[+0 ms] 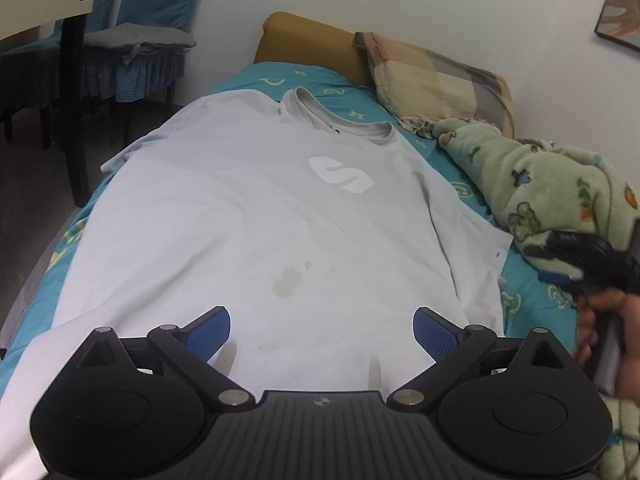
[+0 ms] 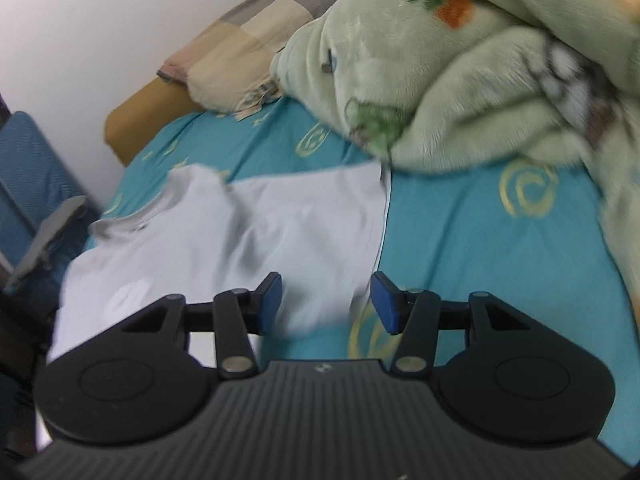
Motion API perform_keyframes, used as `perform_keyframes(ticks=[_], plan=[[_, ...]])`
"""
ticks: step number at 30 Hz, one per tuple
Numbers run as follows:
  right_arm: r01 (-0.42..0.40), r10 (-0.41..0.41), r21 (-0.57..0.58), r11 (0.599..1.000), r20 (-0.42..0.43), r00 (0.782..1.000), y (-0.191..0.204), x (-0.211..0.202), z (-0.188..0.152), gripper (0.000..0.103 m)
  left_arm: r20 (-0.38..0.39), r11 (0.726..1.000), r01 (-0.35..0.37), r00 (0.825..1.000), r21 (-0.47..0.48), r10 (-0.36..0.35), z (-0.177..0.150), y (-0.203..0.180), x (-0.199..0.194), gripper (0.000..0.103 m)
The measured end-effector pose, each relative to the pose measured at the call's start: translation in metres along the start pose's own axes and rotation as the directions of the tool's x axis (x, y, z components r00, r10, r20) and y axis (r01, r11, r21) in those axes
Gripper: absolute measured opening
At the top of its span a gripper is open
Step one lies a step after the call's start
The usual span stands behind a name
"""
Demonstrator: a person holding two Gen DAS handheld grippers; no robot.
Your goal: Fold clothes
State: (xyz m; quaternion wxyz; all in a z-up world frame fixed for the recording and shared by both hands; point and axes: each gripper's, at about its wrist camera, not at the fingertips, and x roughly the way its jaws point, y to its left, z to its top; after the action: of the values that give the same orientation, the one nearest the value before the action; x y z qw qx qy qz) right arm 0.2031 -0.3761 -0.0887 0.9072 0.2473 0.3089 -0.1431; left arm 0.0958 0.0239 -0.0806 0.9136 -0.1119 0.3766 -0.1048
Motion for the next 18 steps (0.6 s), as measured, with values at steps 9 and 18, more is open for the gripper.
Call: perform_keyframes(ticks=[9, 18], plan=[[0.152, -0.143, -0.173, 0.973, 0.059, 0.988, -0.002, 0.138, 0.029, 0.052, -0.024, 0.998, 0.044, 0.999, 0.034, -0.043, -0.004, 0.006, 0.050, 0.099], [0.203, -0.074, -0.425, 0.882, 0.301, 0.951, 0.052, 0.126, 0.044, 0.008, -0.010, 0.996, 0.087, 0.996, -0.004, -0.087, -0.001, 0.016, 0.048, 0.099]])
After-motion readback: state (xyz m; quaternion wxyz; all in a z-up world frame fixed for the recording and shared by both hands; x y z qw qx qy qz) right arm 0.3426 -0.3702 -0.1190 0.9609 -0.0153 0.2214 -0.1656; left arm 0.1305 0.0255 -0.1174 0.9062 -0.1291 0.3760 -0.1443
